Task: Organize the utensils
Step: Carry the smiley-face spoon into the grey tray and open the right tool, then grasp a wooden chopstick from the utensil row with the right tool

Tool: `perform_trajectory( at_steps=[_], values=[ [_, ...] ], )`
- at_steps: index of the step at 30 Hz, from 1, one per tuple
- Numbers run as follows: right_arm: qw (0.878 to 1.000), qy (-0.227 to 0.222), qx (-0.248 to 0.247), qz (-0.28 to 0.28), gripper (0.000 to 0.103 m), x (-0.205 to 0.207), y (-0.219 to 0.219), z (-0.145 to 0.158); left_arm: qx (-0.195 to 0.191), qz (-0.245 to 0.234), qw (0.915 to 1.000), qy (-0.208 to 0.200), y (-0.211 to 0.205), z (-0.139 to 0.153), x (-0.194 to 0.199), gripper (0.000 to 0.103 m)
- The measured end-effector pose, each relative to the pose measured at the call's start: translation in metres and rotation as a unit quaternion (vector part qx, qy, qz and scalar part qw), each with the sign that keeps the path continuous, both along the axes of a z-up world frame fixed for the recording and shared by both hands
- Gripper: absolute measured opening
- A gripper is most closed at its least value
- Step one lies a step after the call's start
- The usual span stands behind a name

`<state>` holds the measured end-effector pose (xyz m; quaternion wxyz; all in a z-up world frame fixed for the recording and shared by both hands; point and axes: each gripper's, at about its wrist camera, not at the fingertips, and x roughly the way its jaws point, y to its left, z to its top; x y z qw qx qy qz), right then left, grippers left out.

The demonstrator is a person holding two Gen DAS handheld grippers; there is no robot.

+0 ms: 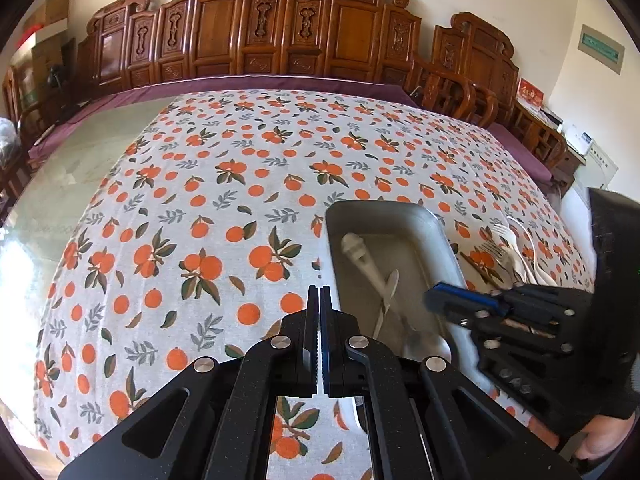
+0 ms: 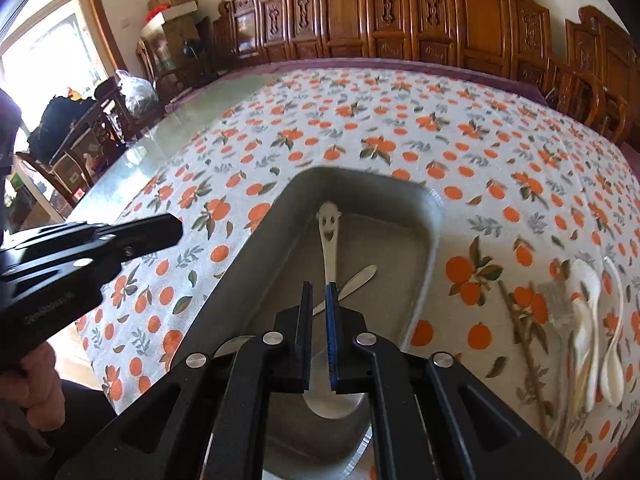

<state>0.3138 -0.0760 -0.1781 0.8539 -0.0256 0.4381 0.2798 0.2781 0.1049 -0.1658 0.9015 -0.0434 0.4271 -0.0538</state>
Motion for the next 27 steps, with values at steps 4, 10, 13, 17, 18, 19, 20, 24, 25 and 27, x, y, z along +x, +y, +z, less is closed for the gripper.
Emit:
perform_trajectory(
  at_steps=[4, 10, 13, 17, 18, 19, 20, 24, 25, 27],
  values=[
    [1.0, -0.026, 0.0, -0.011, 0.008, -0.007, -0.039, 0.017, -0.004, -0.012, 0.9999, -0.005, -0.013, 0.002, -0.001, 0.0],
    [0.997, -0.054, -0.033, -0.049, 0.008, -0.008, -0.109, 0.03, -0.012, -0.038, 0.9991, -0.015, -0.043, 0.008, -0.002, 0.029],
    [0.995, -0.053, -0.043, -0.066, 0.008, -0.007, -0.137, 0.025, -0.013, -0.051, 0.9985, -0.016, -0.059, 0.009, -0.002, 0.046],
    [0.995, -0.041, -0.052, -0.075, 0.008, -0.011, -0.161, 0.008, -0.006, -0.067, 0.9977, -0.012, -0.082, 0.006, -0.001, 0.062],
    [0.995, -0.037, -0.053, -0.074, 0.008, -0.012, -0.164, 0.002, -0.005, -0.07, 0.9974, -0.014, -0.087, 0.007, -0.002, 0.063],
    [0.995, -0.034, -0.054, -0.073, 0.008, -0.013, -0.165, -0.003, -0.003, -0.075, 0.9971, -0.016, -0.091, 0.007, -0.002, 0.065],
    [0.995, -0.031, -0.054, -0.072, 0.008, -0.015, -0.165, -0.009, -0.002, -0.079, 0.9967, -0.017, -0.096, 0.008, -0.003, 0.067],
    [0.996, -0.012, -0.049, -0.067, 0.008, -0.02, -0.163, -0.032, -0.002, -0.086, 0.9961, -0.018, -0.106, 0.009, -0.006, 0.077],
    [0.997, -0.01, -0.052, -0.065, 0.008, -0.02, -0.161, -0.036, -0.001, -0.087, 0.9961, -0.018, -0.108, 0.009, -0.007, 0.078],
    [0.996, -0.011, -0.061, -0.06, 0.008, -0.022, -0.158, -0.041, 0.0, -0.088, 0.9959, -0.019, -0.111, 0.011, -0.008, 0.078]
  ],
)
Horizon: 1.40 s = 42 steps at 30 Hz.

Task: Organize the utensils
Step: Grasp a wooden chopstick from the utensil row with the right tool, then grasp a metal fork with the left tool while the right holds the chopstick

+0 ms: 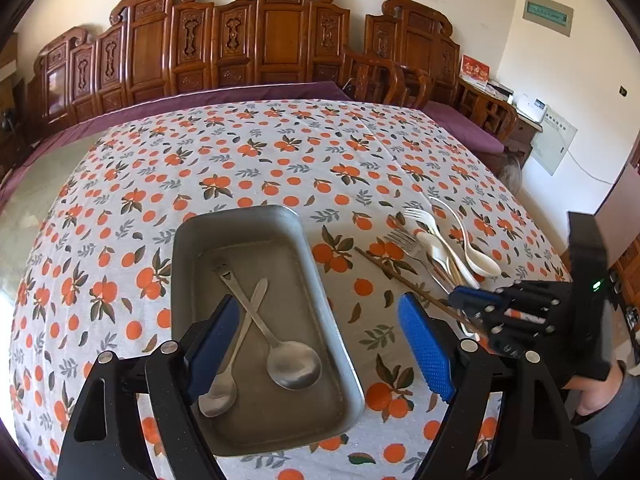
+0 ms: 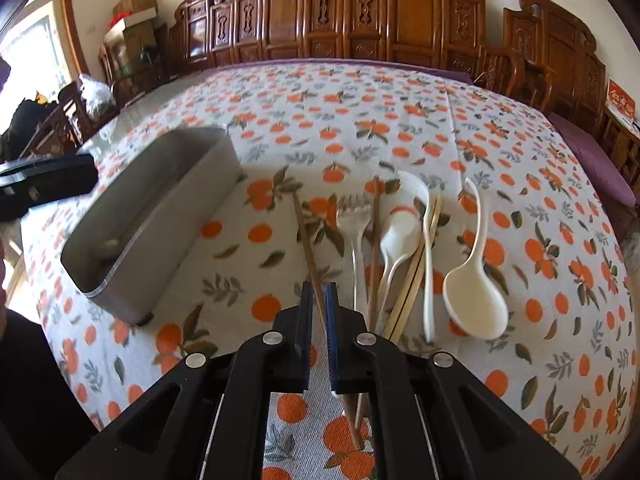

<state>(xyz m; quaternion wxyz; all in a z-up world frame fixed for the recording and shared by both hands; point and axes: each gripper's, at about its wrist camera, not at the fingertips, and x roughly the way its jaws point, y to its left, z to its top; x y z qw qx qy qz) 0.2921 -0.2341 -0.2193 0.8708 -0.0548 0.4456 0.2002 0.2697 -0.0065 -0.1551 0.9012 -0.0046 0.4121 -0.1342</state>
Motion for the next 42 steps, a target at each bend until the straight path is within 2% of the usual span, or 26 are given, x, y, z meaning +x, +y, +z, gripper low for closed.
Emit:
perform_trajectory(
  at_steps=[2, 4, 13, 16, 17, 22, 29, 36, 42],
  values=[
    [1.0, 0.003, -0.003, 0.002, 0.016, 0.0, 0.001, -0.004, 0.001, 0.001, 1.0, 0.0, -0.002, 0.001, -0.001, 0.078],
    [1.0, 0.009, -0.005, 0.003, 0.019, 0.001, 0.0, -0.007, 0.002, -0.001, 1.0, -0.001, -0.005, 0.002, -0.003, 0.078],
    [0.999, 0.032, -0.024, 0.02, 0.02, -0.002, 0.003, -0.02, 0.007, -0.006, 1.0, -0.002, -0.017, 0.006, -0.008, 0.078],
    [0.999, 0.031, -0.028, 0.024, 0.017, -0.004, 0.003, -0.02, 0.009, -0.009, 0.9999, -0.002, -0.023, 0.004, -0.009, 0.078],
    [0.999, 0.033, -0.026, 0.025, 0.008, -0.004, 0.002, -0.02, 0.01, -0.01, 0.9999, -0.002, -0.025, 0.003, -0.008, 0.078],
    [0.999, 0.028, 0.004, 0.026, 0.006, -0.008, -0.01, -0.01, 0.015, -0.015, 0.9998, -0.001, -0.036, 0.0, -0.009, 0.078],
    [0.998, -0.016, 0.046, -0.031, 0.006, -0.007, -0.051, 0.019, 0.023, -0.02, 0.9995, 0.005, -0.049, -0.007, -0.011, 0.078],
    [0.995, -0.015, 0.049, -0.084, 0.006, 0.008, -0.085, 0.018, 0.039, -0.031, 0.9987, 0.013, -0.066, -0.016, -0.013, 0.078],
    [0.994, -0.014, 0.049, -0.101, 0.006, 0.017, -0.094, 0.015, 0.04, -0.04, 0.9981, 0.025, -0.085, -0.025, -0.014, 0.078]
  ],
)
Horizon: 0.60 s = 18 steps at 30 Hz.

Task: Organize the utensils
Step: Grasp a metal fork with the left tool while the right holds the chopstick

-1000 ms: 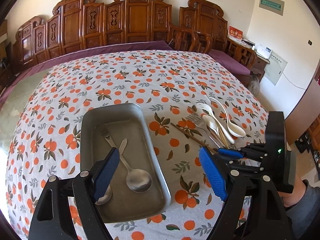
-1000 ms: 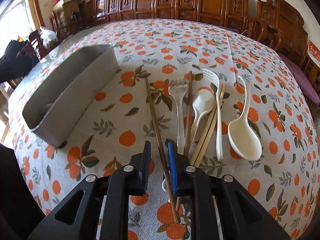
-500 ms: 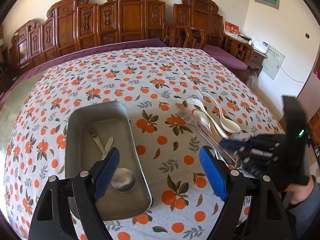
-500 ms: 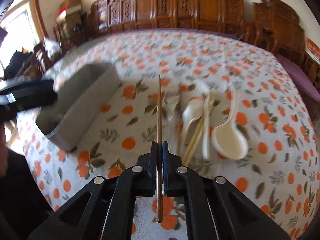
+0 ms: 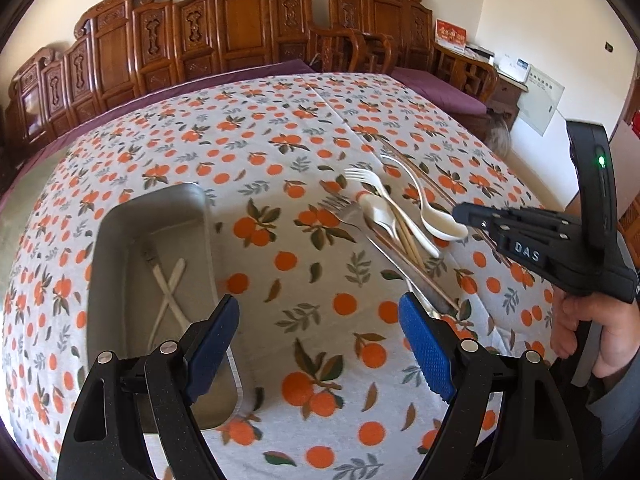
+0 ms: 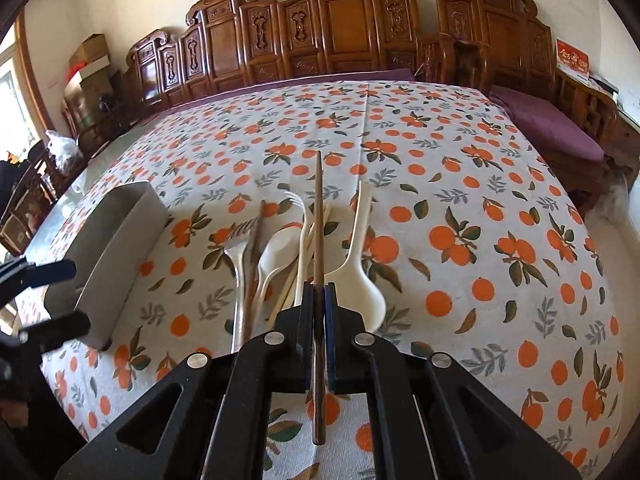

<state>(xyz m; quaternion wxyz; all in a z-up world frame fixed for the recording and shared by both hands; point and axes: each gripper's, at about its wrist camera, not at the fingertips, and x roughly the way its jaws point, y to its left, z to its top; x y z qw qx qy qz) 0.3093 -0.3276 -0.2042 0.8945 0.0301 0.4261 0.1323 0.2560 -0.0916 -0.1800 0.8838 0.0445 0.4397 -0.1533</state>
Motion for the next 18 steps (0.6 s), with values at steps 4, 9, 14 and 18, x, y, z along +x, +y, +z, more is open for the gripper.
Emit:
perform_trajectory(
  at_steps=[4, 9, 14, 18],
  values=[
    [1.0, 0.0, 0.006, -0.006, 0.006, 0.004, -0.005, -0.001, 0.007, -0.004, 0.9999, 0.008, -0.014, -0.006, 0.002, 0.078],
    [1.0, -0.004, 0.015, -0.011, 0.006, 0.007, -0.014, 0.003, 0.024, -0.014, 0.9996, 0.008, -0.031, -0.011, 0.007, 0.078],
    [0.999, -0.003, 0.027, -0.022, 0.006, 0.008, -0.022, 0.004, 0.041, -0.016, 0.9989, 0.014, -0.046, -0.021, 0.02, 0.076],
    [0.999, -0.002, 0.034, -0.027, 0.006, 0.01, -0.025, 0.004, 0.041, -0.009, 0.9986, 0.031, -0.056, -0.034, 0.038, 0.076]
  ],
)
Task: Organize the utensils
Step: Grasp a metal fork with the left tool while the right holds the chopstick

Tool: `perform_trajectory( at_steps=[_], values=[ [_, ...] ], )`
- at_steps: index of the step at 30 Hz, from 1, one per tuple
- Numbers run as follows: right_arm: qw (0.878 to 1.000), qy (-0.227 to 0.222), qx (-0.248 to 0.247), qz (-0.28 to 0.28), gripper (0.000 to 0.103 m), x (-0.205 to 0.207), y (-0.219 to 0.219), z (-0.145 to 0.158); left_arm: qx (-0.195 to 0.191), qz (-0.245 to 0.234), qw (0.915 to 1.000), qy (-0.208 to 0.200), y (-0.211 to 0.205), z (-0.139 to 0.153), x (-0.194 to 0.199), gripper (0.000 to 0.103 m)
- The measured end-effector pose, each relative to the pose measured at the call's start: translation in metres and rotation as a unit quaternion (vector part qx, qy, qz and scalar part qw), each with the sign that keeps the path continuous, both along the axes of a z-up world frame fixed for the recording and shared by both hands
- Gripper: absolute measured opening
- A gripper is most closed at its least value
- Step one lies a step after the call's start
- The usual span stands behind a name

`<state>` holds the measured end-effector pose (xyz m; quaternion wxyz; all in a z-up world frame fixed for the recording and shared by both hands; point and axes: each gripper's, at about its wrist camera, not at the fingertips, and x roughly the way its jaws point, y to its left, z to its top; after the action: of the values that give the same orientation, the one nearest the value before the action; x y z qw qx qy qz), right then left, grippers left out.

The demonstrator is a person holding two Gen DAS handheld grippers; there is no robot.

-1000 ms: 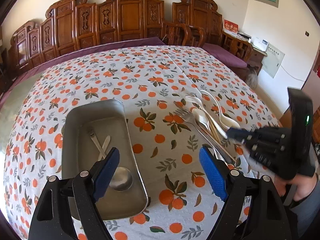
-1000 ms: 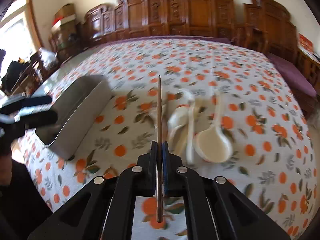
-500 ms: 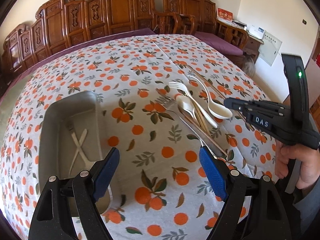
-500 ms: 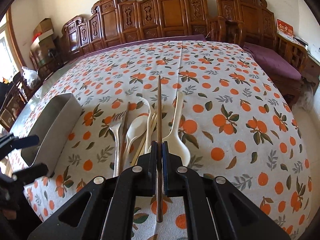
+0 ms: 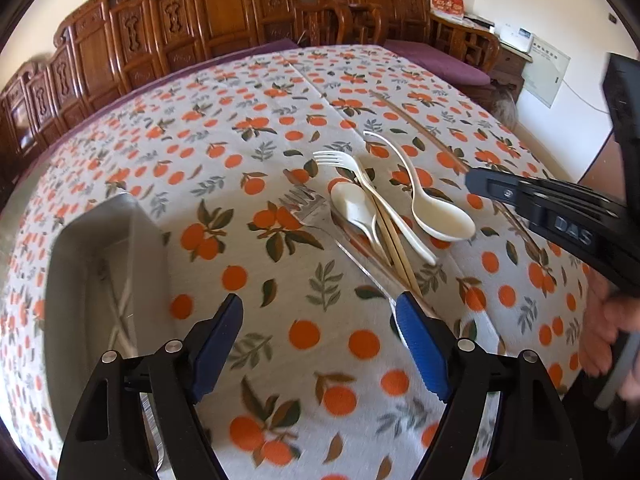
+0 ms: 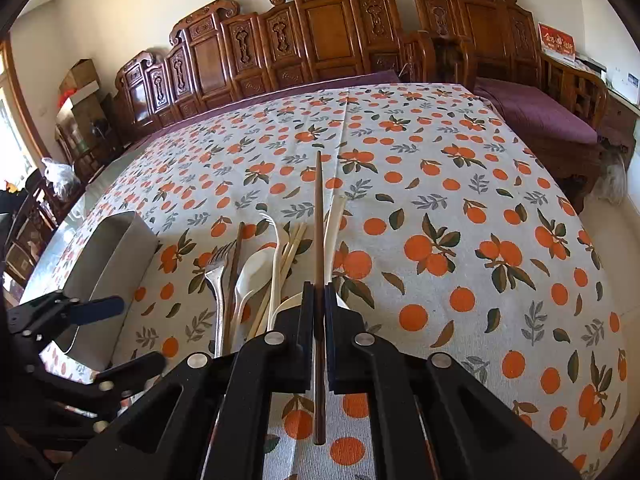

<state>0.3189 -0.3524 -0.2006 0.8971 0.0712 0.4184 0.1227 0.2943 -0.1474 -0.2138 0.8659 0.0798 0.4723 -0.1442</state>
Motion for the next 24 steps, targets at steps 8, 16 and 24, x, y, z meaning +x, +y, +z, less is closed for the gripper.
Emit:
perform_trajectory(
  at_steps=[8, 16, 24],
  values=[
    [1.0, 0.0, 0.021, -0.005, 0.006, 0.002, -0.004, 0.001, 0.015, 0.024, 0.9993, 0.023, -0.017, -0.019, 0.034, 0.076],
    [0.999, -0.002, 0.033, -0.002, 0.006, 0.004, -0.002, 0.003, 0.024, 0.044, 0.9985, 0.023, -0.014, -0.023, 0.045, 0.059],
    [1.0, -0.002, 0.029, 0.007, 0.006, 0.003, 0.005, 0.002, -0.025, 0.056, 0.9964, 0.058, -0.01, -0.025, 0.056, 0.057]
  ],
)
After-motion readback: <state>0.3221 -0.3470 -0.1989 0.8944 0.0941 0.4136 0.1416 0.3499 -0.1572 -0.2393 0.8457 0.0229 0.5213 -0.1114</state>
